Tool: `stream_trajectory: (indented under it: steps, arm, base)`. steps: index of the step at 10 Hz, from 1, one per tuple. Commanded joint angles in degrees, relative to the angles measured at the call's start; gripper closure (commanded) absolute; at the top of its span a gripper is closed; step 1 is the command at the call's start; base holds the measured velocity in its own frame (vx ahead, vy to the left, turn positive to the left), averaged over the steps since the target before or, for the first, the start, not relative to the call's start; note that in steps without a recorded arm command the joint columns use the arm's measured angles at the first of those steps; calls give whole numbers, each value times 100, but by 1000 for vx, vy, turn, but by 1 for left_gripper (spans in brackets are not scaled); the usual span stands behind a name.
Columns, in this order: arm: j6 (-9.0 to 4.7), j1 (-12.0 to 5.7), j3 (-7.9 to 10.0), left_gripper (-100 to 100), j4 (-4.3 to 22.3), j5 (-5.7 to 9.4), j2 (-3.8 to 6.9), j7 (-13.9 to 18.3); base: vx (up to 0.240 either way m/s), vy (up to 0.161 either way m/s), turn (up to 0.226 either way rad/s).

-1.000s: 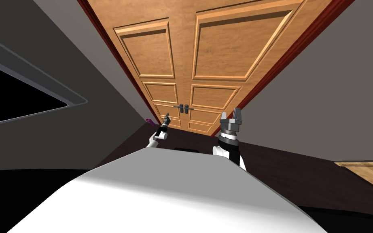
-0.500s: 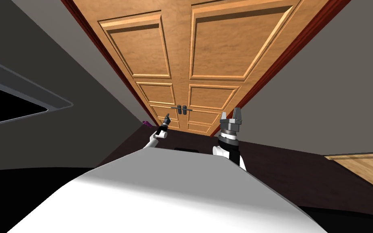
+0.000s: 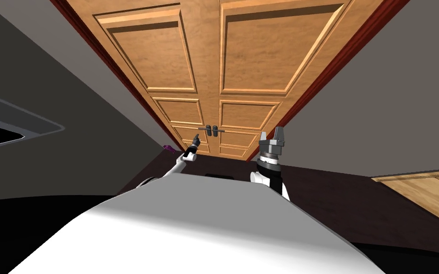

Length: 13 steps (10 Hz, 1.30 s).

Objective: Pull the door open

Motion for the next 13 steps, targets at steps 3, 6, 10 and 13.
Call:
stream_trajectory:
  steps: [3,6,10,13]
  arm:
    - [69,-249,-73,-100,424,183,139,64]
    - [81,-252,-27,-100,492,225,216,90]
    - [-60,-95,160,-100,717,338,577,288]
    - [-139,-20,249,-100,831,396,761,399]
  base:
    - [106,16,-88]
    - [59,16,-38]
    - [44,-21,-73]
    - [53,-14,-53]
